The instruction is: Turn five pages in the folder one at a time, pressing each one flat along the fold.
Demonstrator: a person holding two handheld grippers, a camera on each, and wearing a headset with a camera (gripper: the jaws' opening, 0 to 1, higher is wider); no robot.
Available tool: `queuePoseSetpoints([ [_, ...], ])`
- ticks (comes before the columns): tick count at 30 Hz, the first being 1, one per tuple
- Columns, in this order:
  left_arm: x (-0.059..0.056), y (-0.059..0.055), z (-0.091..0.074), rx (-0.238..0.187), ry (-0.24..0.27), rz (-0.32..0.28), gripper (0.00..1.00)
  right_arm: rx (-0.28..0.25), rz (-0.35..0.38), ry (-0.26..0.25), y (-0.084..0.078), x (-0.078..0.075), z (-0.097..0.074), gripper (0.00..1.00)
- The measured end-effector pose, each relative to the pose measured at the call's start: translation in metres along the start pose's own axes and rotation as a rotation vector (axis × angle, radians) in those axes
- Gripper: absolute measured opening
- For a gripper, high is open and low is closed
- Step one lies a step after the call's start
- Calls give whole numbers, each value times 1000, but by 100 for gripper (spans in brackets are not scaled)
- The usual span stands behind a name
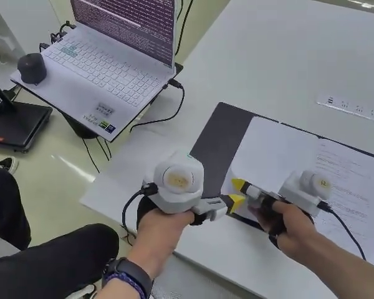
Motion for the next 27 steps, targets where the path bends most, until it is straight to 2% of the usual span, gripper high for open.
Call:
queuePoseSetpoints([
  [4,-1,-2,0,6,-6,-2,63,10,4,-37,-6,-7,2,0],
  [7,-1,-2,0,6,-9,-5,63,11,1,-46,-8,-8,3,0],
  [10,-2,-3,1,11,-8,-9,62,5,-13,-22,-8,-4,3,3],
  [17,-7,-3,4,18,-20,-4,62,5,2,23,-10,6,3,17],
  [23,-4,-6,5,32,-19,8,56,7,32,49,-10,13,0,25],
  [27,3,-5,5,34,-13,6,51,20,62,91,-7,21,-7,35],
])
Point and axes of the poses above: the centre of the closed fingertips' face, and the gripper's own axes: z roughly forward along the fingers, x roughly to its left, y roughly out of its top, the point moved 5 cm from there along -z, roughly backward along the fingers, and after that the axes turned 12 degrees about -x, right-handed, at the moved point
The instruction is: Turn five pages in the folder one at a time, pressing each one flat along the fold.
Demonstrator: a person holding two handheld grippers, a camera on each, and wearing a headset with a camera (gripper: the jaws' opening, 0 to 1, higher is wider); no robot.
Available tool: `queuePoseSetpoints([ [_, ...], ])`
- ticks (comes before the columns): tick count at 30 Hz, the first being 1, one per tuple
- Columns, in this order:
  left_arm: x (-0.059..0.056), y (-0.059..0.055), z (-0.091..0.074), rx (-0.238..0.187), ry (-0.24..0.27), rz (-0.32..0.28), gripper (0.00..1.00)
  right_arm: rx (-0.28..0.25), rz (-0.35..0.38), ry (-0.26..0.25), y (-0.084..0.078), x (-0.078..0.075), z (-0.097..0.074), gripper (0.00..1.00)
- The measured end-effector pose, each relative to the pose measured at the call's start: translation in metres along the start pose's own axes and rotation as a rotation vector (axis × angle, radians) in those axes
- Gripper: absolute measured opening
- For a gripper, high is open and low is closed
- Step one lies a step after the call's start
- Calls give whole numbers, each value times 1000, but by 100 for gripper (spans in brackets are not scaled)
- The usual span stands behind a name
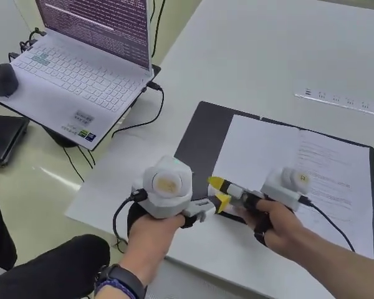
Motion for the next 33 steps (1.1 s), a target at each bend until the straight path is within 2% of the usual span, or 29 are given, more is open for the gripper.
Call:
queuePoseSetpoints([
  [1,2,0,0,1,1,-1,49,4,-5,3,1,2,-3,37],
  [2,5,-2,0,6,7,-4,46,-18,-50,17,6,5,-9,39],
  [3,7,-3,1,11,15,-5,43,-47,-61,20,10,6,-13,39],
  [8,15,-7,5,30,18,-11,34,-124,-73,-10,24,4,-44,34],
  [10,16,-7,8,32,12,-11,31,-138,-79,-19,28,3,-56,33],
  [14,16,-6,15,33,-11,-14,21,-143,-118,-52,32,-6,-75,33],
  [19,12,-7,30,40,-55,-11,11,-179,-135,-88,40,-13,-96,32],
  [22,11,-14,40,73,-80,-3,3,-202,-129,-101,42,-15,-106,32],
  [33,6,-32,63,135,-115,-16,0,-238,-132,-140,45,-24,-137,30],
])
Point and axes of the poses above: the centre of the closed fingertips' face, and the gripper's own axes: z roughly forward along the fingers, x roughly to its left, y roughly out of its top, the point moved 5 cm from there along -z, roughly backward along the fingers, and after that the axes turned 12 degrees about -x, right-handed, at the moved point
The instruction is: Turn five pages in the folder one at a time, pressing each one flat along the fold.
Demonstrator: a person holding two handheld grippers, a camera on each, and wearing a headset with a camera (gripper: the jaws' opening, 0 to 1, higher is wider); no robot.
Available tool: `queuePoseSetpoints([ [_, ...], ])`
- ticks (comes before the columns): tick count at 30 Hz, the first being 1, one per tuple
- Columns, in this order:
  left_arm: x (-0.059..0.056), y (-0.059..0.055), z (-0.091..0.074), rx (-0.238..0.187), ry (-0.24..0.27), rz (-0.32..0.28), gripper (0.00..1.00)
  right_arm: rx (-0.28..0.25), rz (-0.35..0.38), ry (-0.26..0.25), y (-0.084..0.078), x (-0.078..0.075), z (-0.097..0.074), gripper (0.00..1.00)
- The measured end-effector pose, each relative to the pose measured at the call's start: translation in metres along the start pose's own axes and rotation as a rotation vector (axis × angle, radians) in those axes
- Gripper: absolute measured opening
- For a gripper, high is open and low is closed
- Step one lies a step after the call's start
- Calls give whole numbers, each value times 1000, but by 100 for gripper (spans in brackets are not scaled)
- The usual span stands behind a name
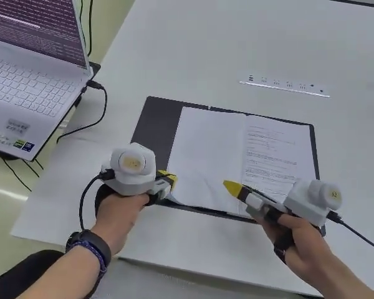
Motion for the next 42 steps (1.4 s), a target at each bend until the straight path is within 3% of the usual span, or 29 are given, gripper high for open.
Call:
queuePoseSetpoints([
  [7,2,-11,10,39,0,-18,0,0,0,-23,-1,-7,-14,29],
  [12,10,-33,11,135,31,10,0,5,-6,-33,0,-13,-17,28],
  [15,11,-43,10,166,31,22,0,7,-12,-34,1,-14,-17,26],
  [16,9,-39,9,137,31,37,0,7,-15,-34,2,-15,-16,26],
  [23,7,-39,7,158,48,48,0,1,-35,-30,14,-19,-3,21],
  [30,7,-39,7,148,54,50,0,-4,-61,-31,32,-29,20,16],
  [42,8,-39,8,150,66,58,0,0,-117,-46,49,-46,49,8],
])
Point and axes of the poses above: the centre of the closed fingertips' face, and the gripper's own axes: z roughly forward along the fingers, x roughly to its left, y roughly out of its top, the point moved 5 cm from there along -z, roughly backward along the fingers, and after that the axes turned 12 degrees about -x, right-handed, at the moved point
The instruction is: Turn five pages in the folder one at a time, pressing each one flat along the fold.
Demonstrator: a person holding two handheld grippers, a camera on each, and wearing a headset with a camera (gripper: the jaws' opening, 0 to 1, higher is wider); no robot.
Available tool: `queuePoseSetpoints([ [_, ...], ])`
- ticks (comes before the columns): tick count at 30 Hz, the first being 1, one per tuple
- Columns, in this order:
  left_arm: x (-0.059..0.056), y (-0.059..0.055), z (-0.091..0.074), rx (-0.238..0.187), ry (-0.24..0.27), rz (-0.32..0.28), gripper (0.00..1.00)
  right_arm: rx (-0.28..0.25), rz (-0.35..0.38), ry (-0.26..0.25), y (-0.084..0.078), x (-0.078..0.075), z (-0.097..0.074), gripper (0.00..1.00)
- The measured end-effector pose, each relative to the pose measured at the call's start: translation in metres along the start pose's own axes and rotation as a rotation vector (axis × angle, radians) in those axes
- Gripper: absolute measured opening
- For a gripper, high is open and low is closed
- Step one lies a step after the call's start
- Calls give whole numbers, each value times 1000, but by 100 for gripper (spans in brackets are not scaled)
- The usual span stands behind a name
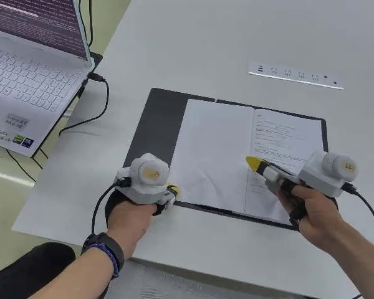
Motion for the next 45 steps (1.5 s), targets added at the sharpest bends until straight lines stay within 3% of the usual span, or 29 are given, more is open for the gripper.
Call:
queuePoseSetpoints([
  [11,0,0,2,1,1,13,0,-24,26,-31,3,-20,23,0],
  [21,0,0,3,6,1,23,0,-17,41,-44,-2,-30,33,0],
  [23,0,0,2,10,-1,25,0,-37,73,-30,0,-29,31,0],
  [33,0,0,3,12,1,19,0,-58,61,-38,5,-17,30,0],
  [45,0,0,3,11,1,17,0,-78,63,-42,17,-22,45,0],
])
Point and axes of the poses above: the centre of the closed fingertips' face, and the gripper's own axes: z roughly forward along the fingers, x roughly to its left, y roughly out of its top, the point moved 5 cm from there along -z, roughly backward along the fingers, and after that the axes turned 12 degrees about -x, right-handed, at the moved point
